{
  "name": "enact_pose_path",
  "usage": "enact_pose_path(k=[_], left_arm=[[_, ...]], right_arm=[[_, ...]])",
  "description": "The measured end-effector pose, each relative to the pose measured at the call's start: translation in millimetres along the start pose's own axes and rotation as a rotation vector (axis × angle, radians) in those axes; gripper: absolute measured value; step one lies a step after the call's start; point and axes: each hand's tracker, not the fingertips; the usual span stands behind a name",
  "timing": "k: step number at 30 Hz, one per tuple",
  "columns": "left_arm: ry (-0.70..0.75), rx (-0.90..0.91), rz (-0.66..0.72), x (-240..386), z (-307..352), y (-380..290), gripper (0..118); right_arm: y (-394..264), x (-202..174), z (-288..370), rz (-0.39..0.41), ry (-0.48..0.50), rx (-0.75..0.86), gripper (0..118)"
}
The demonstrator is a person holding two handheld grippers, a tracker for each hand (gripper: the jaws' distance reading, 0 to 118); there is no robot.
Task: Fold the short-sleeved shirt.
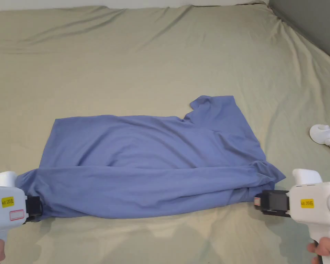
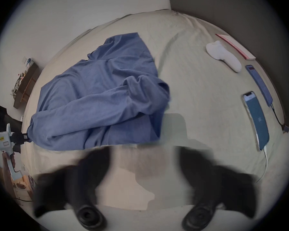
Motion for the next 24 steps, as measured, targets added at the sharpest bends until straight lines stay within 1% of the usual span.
enact_pose_path(k=[1,4,6,7,8,9,10,11,12,13,14,17,19,22,24], left_arm=[[0.003,-0.008,-0.004,11,10,-4,5],[0.007,-0.021,0.000,18,14,-11,5],[0.012,-0.024,-0.006,11,11,-5,5],[0.013,-0.032,-0.006,12,11,-6,5],[0.011,-0.032,0.003,12,11,-7,5],[0.005,-0.035,0.009,4,6,1,5],[0.006,-0.033,0.010,4,5,1,5],[0.007,-0.031,0.011,4,6,0,5],[0.011,-0.030,0.006,5,6,-1,5],[0.012,-0.030,0.003,6,8,0,5],[0.013,-0.032,0.001,5,10,0,5],[0.004,-0.034,0.002,-6,13,1,5],[-0.006,-0.033,0.007,-9,17,-3,5],[0.001,-0.038,-0.009,-21,20,-10,5],[-0.002,-0.050,-0.011,-29,29,-22,5]], right_arm=[[3,-2,-8,-0.004,0.018,-0.018,116],[11,-11,-25,0.000,-0.001,-0.027,116],[18,-12,-33,-0.002,-0.001,-0.003,110],[21,-15,-38,0.010,0.007,-0.017,104],[22,-18,-41,0.016,0.005,-0.019,104],[21,-22,-42,0.038,0.011,-0.028,70],[19,-28,-31,0.036,0.050,-0.003,13],[17,-32,-23,0.036,0.023,-0.006,13],[17,-34,-19,0.062,0.014,-0.004,12],[14,-32,-13,0.070,0.033,0.013,12],[14,-29,-9,0.057,0.040,0.011,12],[11,-12,9,-0.016,0.120,0.004,12],[9,-4,17,-0.033,0.134,0.003,12],[-1,-4,29,0.004,0.105,-0.012,12],[-15,0,37,0.015,0.108,-0.022,12]])
